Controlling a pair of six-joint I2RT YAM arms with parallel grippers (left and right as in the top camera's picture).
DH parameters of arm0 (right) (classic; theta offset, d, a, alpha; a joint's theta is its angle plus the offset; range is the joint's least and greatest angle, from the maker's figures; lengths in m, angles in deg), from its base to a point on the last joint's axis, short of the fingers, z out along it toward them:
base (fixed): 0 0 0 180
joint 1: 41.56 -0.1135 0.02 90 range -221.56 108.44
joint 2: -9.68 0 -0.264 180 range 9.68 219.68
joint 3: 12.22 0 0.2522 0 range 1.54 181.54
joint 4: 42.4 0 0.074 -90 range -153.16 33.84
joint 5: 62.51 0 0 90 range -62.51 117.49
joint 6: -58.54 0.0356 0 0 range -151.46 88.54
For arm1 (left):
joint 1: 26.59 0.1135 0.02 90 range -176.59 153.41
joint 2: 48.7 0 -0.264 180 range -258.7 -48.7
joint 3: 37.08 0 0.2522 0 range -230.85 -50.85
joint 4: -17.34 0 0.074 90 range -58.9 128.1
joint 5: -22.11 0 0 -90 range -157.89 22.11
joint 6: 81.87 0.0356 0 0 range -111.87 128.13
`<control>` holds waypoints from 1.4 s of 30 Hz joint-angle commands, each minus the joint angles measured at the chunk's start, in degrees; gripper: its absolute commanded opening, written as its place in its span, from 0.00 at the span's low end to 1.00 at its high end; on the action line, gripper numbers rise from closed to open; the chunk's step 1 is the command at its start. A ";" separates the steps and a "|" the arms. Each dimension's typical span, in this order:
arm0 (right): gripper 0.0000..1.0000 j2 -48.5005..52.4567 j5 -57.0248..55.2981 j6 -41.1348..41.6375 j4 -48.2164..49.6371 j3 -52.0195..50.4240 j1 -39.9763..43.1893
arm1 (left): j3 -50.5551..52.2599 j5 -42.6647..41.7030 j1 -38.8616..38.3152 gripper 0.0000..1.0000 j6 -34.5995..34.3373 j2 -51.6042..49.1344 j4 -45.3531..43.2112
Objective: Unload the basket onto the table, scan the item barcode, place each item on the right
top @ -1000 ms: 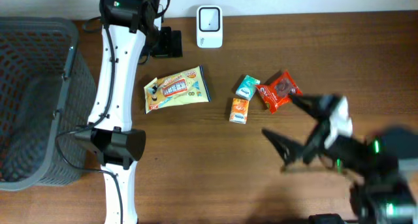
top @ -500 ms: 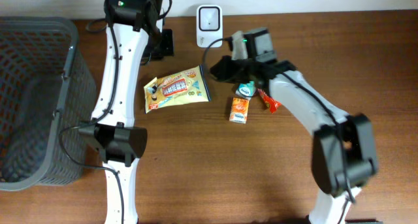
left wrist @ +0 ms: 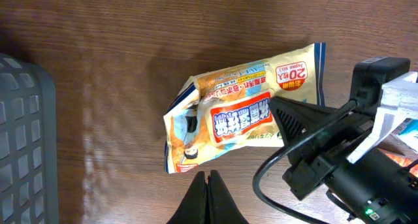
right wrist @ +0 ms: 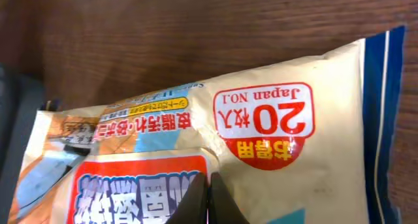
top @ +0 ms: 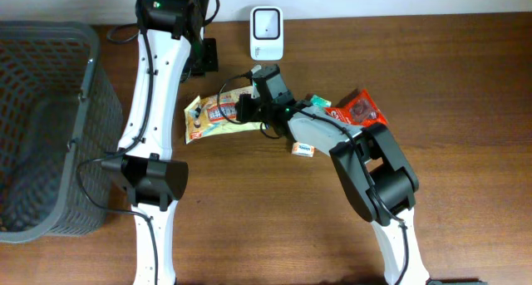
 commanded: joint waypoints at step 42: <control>0.38 -18.49 -10.05 -6.58 -27.15 0.79 6.75 | 28.44 -7.50 6.29 0.31 -6.12 -0.22 -16.33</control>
